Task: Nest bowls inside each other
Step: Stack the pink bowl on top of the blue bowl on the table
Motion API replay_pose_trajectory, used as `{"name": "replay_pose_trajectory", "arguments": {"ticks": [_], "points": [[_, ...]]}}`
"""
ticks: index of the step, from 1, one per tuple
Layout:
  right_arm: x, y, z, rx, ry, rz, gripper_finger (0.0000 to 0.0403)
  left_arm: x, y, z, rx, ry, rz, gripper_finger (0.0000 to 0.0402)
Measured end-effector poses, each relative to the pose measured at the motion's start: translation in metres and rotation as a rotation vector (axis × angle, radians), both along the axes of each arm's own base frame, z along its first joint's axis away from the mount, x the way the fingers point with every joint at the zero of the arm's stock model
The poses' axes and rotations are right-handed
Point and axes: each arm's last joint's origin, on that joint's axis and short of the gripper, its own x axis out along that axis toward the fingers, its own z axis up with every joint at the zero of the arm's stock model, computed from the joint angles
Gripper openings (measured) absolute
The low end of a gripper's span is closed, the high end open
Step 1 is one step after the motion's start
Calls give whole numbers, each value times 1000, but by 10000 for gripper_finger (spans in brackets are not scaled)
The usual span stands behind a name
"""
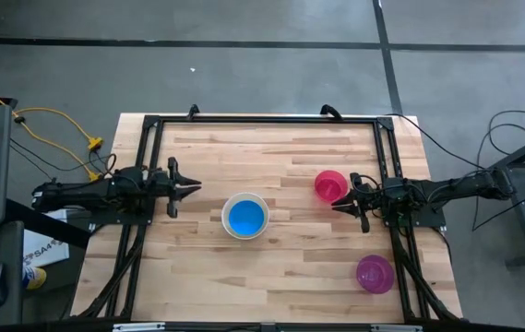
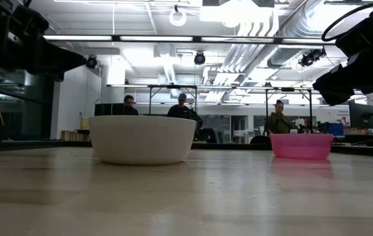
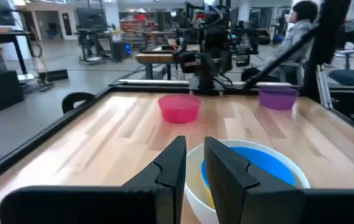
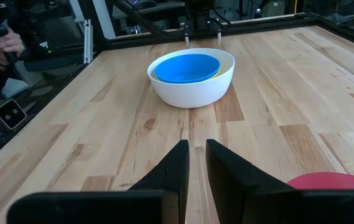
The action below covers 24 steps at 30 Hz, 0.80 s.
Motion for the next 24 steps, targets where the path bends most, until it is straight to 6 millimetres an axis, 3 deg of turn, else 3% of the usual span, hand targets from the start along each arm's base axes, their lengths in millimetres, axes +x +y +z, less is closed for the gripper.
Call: {"name": "replay_pose_trajectory", "arguments": {"ticks": [24], "points": [[0, 0, 0, 0, 0, 0, 48, 0, -2, -2, 29, 25, -75, 58]]}}
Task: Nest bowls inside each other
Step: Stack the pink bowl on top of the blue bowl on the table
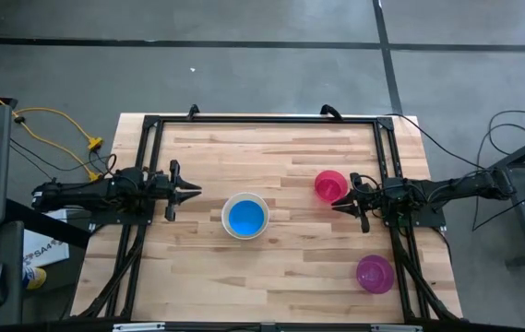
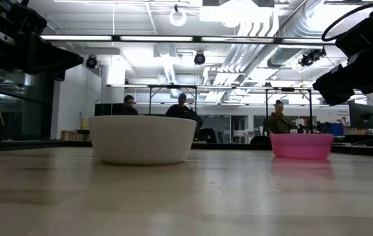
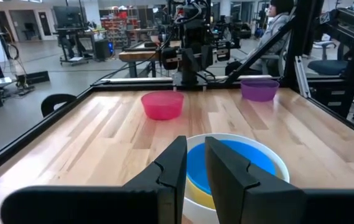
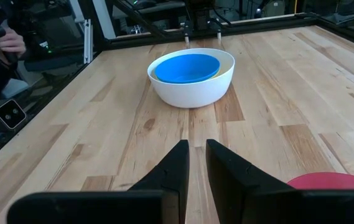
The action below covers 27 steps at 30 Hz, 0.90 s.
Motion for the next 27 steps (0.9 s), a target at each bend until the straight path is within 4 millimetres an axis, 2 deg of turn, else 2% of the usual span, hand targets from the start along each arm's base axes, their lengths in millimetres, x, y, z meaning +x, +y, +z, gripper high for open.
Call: {"name": "replay_pose_trajectory", "arguments": {"ticks": [27], "points": [[0, 0, 0, 0, 0, 0, 48, 0, 0, 2, -4, -20, 6, 58]]}}
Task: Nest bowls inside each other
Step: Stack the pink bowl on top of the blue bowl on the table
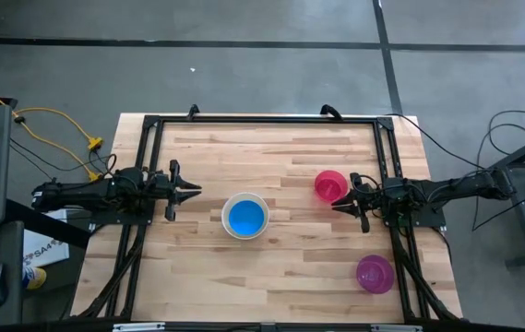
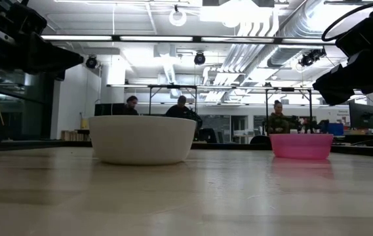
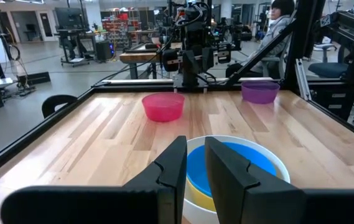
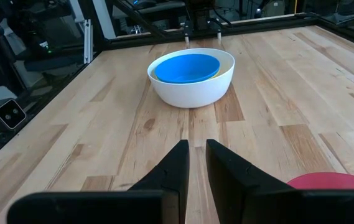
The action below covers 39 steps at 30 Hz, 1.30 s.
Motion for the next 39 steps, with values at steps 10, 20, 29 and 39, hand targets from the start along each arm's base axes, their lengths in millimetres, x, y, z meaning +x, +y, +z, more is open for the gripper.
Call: {"name": "replay_pose_trajectory", "arguments": {"ticks": [10, 20, 29, 39], "points": [[0, 0, 0, 0, 0, 0, 48, 0, 0, 0, 0, -1, 0, 58], [0, 0, 0, -1, 0, -3, 48, 0, 0, 0, 0, -2, 0, 58], [0, 0, 0, 2, 0, -3, 48, 0, 0, 0, 0, -2, 0, 58], [2, -2, 13, -4, -135, -83, 48, 0, 0, 0, 0, -3, -1, 58]]}}
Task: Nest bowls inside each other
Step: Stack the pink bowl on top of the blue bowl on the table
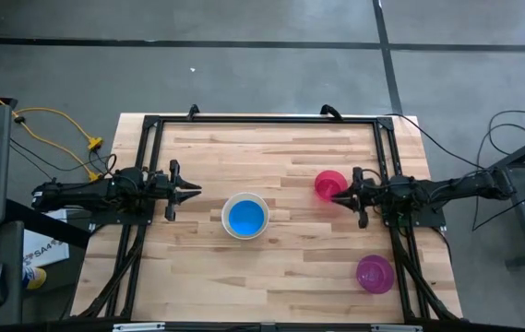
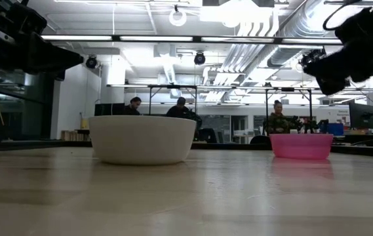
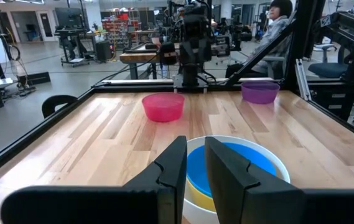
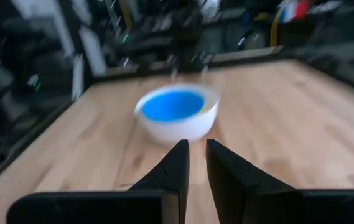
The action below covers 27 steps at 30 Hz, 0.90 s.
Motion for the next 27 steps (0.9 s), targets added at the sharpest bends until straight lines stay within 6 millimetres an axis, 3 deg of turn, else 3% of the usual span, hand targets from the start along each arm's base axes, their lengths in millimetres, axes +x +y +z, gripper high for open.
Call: {"name": "replay_pose_trajectory", "arguments": {"ticks": [7, 14, 27], "points": [[0, -4, 1, -86, 31, -129, 48, 0, 0, 0, 0, 0, 0, 58], [7, -3, 21, -101, 61, -111, 48, 0, 0, 0, 0, 0, 0, 58], [37, -12, 37, -185, 443, -177, 48, 0, 0, 0, 0, 0, -1, 58]]}}
